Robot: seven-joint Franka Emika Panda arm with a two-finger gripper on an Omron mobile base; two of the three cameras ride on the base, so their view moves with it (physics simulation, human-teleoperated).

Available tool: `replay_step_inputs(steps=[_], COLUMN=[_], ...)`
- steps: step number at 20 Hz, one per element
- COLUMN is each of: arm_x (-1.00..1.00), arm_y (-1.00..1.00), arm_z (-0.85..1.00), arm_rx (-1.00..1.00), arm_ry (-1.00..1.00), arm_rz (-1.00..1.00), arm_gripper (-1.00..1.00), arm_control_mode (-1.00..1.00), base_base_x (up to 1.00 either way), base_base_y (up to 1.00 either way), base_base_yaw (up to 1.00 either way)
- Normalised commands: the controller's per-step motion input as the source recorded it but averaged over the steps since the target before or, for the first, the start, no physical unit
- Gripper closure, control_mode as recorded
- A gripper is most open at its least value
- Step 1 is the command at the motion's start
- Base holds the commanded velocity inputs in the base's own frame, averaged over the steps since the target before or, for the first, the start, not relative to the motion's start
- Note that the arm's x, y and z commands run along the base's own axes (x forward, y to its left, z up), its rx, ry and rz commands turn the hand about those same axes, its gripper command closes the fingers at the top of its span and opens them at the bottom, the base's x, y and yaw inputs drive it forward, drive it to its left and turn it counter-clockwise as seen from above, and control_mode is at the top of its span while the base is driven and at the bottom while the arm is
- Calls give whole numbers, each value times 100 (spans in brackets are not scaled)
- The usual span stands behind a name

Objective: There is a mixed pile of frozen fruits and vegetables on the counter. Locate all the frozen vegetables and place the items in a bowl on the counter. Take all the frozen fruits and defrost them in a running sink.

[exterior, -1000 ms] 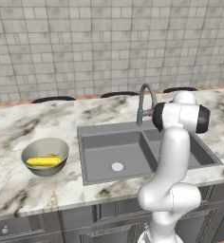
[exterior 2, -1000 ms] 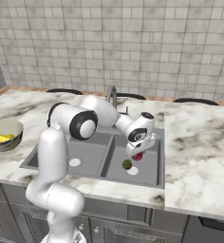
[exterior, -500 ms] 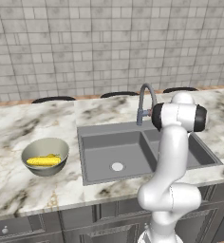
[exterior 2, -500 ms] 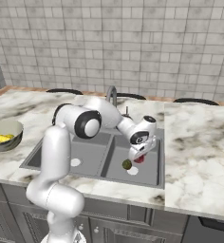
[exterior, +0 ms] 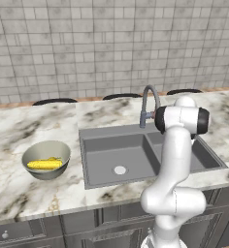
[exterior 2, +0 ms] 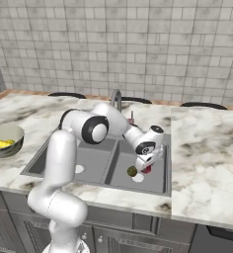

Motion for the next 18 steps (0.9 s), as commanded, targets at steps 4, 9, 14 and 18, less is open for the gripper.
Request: replay_step_inputs(steps=[4,9,14,18], arm_x=[0,0,0,-5], arm_y=[0,1,3,11], arm_z=[-24,-14,-5,5], arm_rx=[-1,0,0,0], arm_ry=[-2,-1,-1,1], arm_rz=[0,0,0,0], arm_gripper=[100,100,-100,-100], arm_control_mode=[-100,-100,-100,-100], base_base_x=[0,0,0,0], base_base_y=[0,0,0,0], base_base_yaw=[0,0,0,0])
